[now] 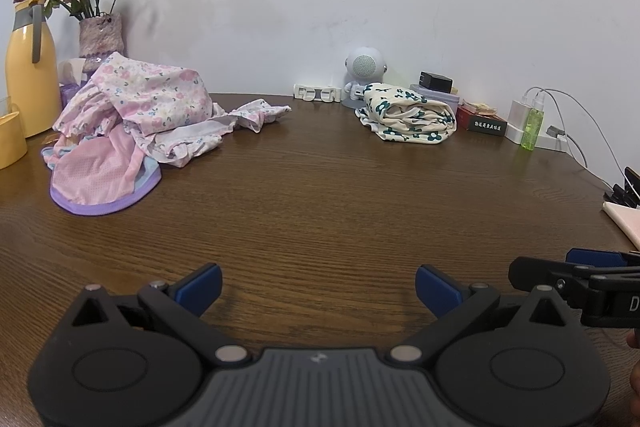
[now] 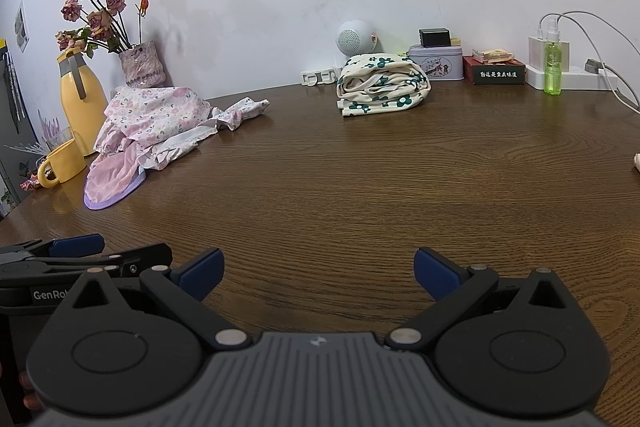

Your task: Fold clothes

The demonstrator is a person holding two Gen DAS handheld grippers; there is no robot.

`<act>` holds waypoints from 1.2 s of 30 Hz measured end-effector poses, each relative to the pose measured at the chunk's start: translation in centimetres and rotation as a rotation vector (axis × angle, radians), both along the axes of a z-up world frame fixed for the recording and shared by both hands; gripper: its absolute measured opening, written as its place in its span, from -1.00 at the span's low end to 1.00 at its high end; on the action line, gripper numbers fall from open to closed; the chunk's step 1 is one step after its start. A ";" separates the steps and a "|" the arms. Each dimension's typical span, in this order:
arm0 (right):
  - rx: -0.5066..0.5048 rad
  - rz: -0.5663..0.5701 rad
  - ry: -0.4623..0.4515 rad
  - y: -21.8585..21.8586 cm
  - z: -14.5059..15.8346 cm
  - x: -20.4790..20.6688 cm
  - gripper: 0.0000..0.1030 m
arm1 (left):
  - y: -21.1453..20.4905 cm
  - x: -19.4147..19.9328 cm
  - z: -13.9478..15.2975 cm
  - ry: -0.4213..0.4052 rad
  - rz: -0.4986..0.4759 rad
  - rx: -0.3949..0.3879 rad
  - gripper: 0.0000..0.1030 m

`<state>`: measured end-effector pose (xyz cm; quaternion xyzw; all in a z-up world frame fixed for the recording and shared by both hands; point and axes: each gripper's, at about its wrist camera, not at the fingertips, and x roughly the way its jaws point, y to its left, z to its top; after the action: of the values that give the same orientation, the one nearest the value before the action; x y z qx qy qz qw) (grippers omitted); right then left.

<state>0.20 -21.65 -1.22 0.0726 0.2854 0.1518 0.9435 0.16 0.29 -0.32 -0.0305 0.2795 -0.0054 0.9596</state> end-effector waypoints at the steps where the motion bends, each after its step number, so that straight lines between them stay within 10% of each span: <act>1: 0.000 0.000 0.000 0.0 0.0 0.0 1.00 | 0.0 0.0 0.0 0.000 0.000 0.000 1.00; 36: -0.002 0.000 -0.001 0.1 0.0 -0.1 1.00 | 0.1 -0.1 0.1 0.000 0.006 -0.003 1.00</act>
<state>0.13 -21.58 -1.24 0.0718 0.2852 0.1515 0.9437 0.06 0.37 -0.25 -0.0327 0.2795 -0.0027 0.9596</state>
